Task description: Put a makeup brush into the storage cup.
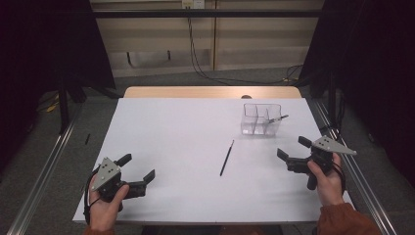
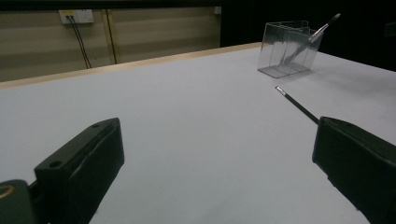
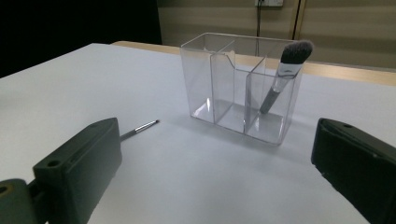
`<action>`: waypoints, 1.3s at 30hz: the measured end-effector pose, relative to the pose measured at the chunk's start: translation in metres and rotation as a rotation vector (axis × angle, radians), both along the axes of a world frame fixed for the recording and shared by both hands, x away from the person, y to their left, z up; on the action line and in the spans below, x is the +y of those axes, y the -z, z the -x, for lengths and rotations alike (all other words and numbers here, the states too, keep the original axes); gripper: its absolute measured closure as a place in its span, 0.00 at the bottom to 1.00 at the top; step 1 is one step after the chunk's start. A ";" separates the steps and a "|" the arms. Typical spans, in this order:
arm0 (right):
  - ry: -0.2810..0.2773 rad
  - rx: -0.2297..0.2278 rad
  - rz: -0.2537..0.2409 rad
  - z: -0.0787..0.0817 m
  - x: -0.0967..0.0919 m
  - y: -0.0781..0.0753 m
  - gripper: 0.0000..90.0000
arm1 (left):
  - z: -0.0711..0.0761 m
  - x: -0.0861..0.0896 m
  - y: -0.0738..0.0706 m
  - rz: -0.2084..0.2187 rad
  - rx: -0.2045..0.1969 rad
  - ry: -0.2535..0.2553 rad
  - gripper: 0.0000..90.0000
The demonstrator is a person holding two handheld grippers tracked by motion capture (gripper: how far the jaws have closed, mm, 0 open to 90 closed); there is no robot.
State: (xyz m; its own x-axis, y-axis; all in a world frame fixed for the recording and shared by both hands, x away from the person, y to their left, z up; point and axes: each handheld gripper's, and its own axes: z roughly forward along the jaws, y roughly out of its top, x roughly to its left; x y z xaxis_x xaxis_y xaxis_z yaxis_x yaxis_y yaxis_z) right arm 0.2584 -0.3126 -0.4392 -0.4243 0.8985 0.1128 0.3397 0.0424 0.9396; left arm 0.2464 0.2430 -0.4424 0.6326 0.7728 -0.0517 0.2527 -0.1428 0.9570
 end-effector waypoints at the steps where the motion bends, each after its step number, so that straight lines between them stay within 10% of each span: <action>1: -0.002 0.002 -0.005 0.002 0.000 0.001 0.02 | 0.000 0.000 0.000 -0.001 0.000 -0.001 0.02; 22: -0.020 -0.006 -0.010 0.043 0.006 0.007 0.02 | 0.011 0.009 0.000 -0.014 -0.008 -0.030 0.03; 39: -0.033 -0.001 -0.012 0.041 0.008 0.010 0.02 | 0.008 0.009 0.000 -0.014 -0.006 -0.021 0.03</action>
State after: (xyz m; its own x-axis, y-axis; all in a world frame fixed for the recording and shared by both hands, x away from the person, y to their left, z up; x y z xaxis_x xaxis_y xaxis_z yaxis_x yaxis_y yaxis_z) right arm 0.2174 -0.3048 -0.4492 -0.4538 0.8826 0.1227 0.3372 0.0426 0.9405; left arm 0.2388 0.2517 -0.4421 0.6166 0.7864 -0.0371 0.2498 -0.1507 0.9565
